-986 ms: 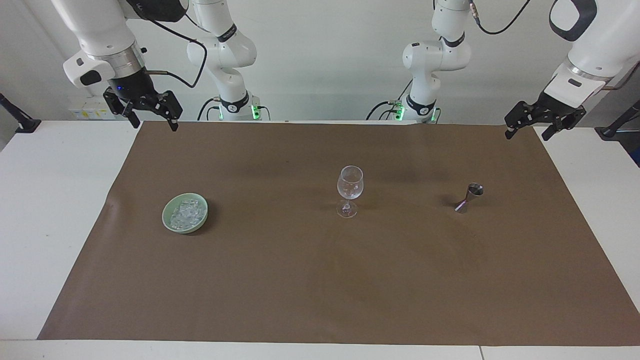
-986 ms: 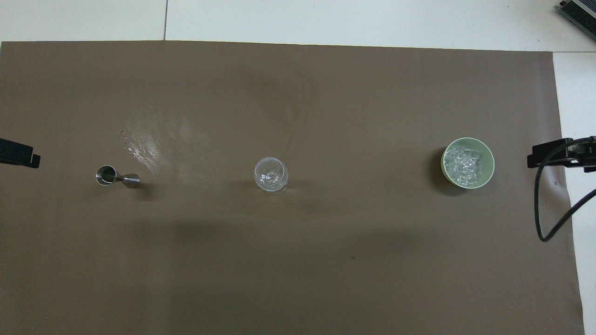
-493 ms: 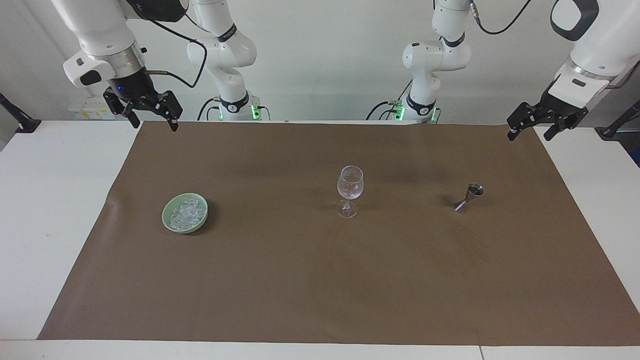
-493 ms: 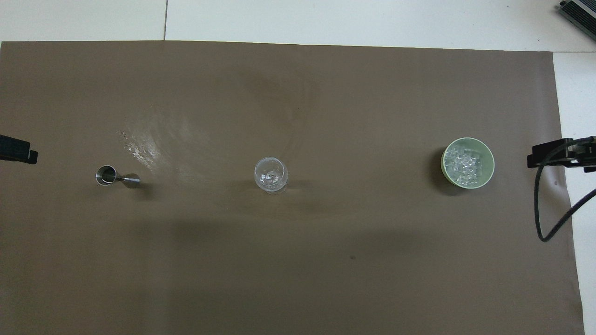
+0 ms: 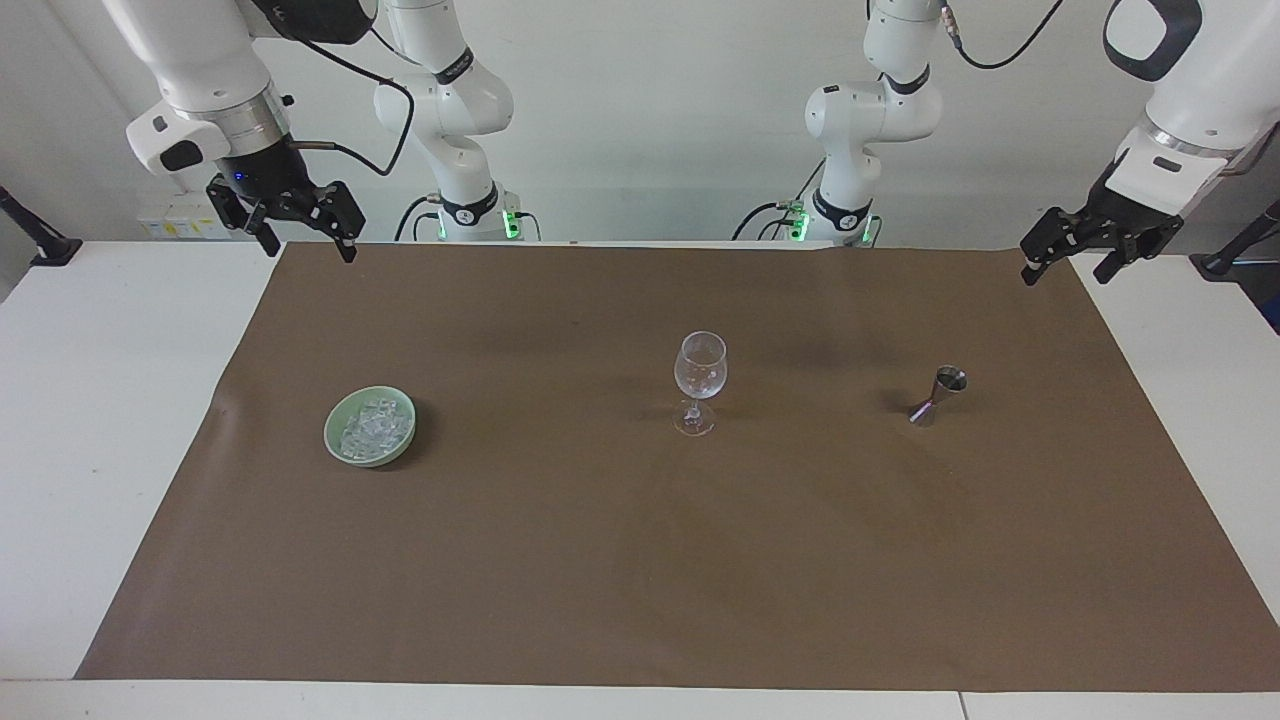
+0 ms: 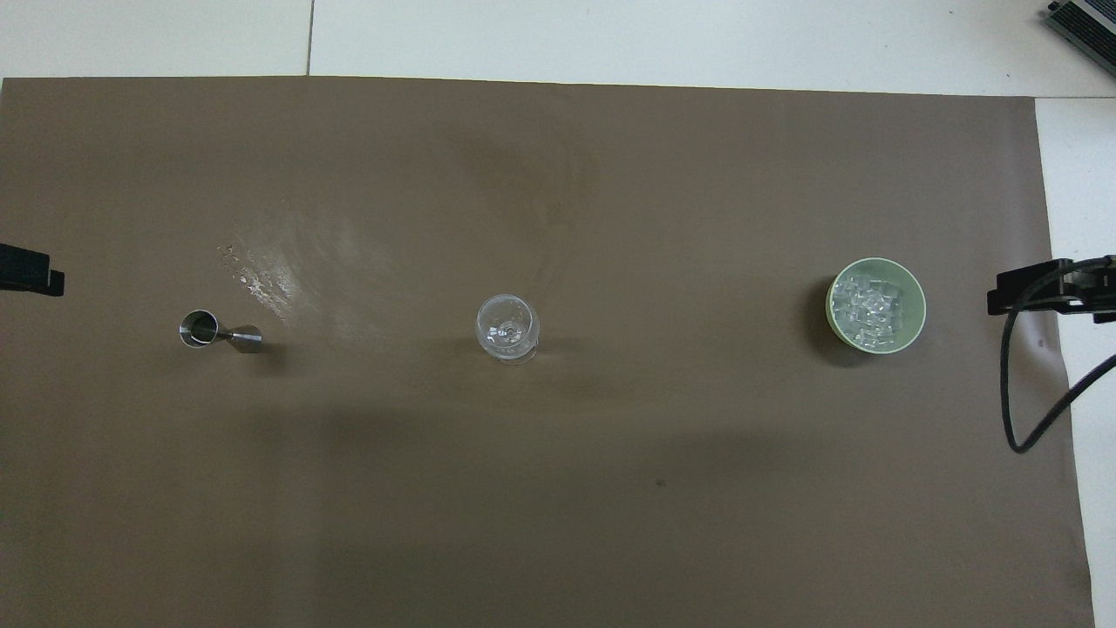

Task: Pour wine and add ice with both arms

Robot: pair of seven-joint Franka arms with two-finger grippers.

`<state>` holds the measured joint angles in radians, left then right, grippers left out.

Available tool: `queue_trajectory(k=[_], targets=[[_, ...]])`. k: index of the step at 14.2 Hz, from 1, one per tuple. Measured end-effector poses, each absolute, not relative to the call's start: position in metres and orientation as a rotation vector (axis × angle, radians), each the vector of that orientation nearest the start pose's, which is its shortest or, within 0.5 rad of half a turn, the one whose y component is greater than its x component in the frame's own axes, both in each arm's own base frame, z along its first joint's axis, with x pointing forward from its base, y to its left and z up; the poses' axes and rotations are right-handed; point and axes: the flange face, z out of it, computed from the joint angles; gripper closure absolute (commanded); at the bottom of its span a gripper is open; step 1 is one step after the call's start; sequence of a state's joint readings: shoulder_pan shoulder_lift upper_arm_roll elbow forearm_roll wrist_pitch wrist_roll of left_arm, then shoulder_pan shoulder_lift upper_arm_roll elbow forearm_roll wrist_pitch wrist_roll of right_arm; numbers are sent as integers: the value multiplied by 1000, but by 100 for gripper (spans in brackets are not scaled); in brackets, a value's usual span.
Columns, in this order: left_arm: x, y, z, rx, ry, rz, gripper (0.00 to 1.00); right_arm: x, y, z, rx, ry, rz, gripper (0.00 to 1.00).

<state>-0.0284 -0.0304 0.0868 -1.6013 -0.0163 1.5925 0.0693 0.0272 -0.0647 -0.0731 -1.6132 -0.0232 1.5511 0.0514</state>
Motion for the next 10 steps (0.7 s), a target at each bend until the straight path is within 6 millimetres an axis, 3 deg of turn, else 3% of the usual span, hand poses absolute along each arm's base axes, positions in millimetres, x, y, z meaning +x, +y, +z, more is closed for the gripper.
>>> queue_trajectory(k=[7,10], targets=[[548,57,630,-3154,-78,-90,0,532,-28,638,-3156,154,-4,0],[552,54,620,-3152,-85,-127,0,532,-28,638,-3156,154,-4,0]])
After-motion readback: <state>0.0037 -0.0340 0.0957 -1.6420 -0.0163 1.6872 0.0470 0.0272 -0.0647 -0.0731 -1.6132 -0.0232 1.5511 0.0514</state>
